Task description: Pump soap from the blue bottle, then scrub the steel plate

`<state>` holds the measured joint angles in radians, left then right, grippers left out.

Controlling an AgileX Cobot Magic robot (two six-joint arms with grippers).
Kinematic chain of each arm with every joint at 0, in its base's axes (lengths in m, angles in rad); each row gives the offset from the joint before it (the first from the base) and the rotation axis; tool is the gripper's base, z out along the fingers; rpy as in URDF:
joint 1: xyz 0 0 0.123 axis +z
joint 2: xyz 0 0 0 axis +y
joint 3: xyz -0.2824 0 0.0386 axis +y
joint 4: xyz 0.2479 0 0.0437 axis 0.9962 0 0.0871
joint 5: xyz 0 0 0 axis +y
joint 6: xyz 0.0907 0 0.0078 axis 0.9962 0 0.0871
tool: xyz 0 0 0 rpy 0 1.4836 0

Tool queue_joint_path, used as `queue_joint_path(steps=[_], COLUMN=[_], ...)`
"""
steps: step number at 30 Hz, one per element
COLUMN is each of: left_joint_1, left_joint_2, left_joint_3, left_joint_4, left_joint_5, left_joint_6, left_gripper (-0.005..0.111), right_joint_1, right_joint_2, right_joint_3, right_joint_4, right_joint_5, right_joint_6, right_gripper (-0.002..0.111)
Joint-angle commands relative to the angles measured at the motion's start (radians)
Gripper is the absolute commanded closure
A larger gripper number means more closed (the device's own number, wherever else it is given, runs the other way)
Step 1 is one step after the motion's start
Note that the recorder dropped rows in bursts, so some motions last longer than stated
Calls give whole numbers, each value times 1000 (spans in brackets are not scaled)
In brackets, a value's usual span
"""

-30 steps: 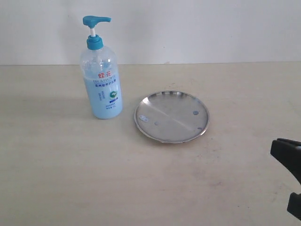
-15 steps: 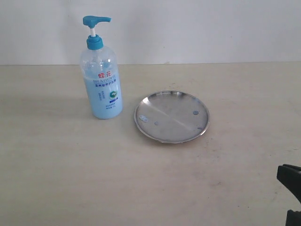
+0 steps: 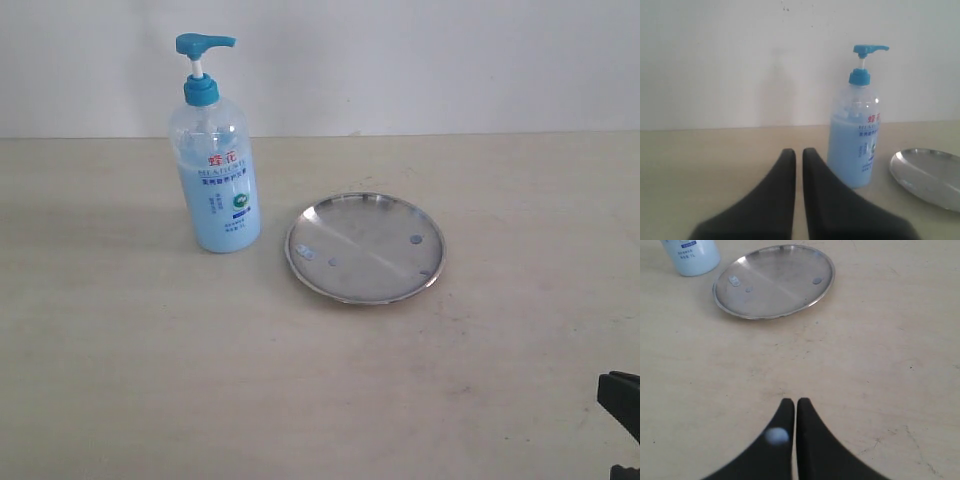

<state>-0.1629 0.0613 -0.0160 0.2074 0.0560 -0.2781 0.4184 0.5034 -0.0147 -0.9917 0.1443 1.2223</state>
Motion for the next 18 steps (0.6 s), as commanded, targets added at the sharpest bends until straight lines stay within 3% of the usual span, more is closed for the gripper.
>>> queue_joint_path(steps=[1,12,18], left_joint_1=[2,2,2], left_joint_2=[-2,-2,-2], left_joint_3=[16,16,16], left_joint_4=[-9,-9,-9], left_joint_5=[-89,-18,152], left_joint_6=[-48,-48,-43], left_gripper=[103,103,103], right_joint_1=[-2,-2,-2], right_joint_2=[-3,-3,-3], right_joint_3=[5,5,-19], right_joint_4=[-10,-10,-10], right_joint_5=[3,5,-154], right_joint_6=[-2,-4,21], right_gripper=[109,109,109])
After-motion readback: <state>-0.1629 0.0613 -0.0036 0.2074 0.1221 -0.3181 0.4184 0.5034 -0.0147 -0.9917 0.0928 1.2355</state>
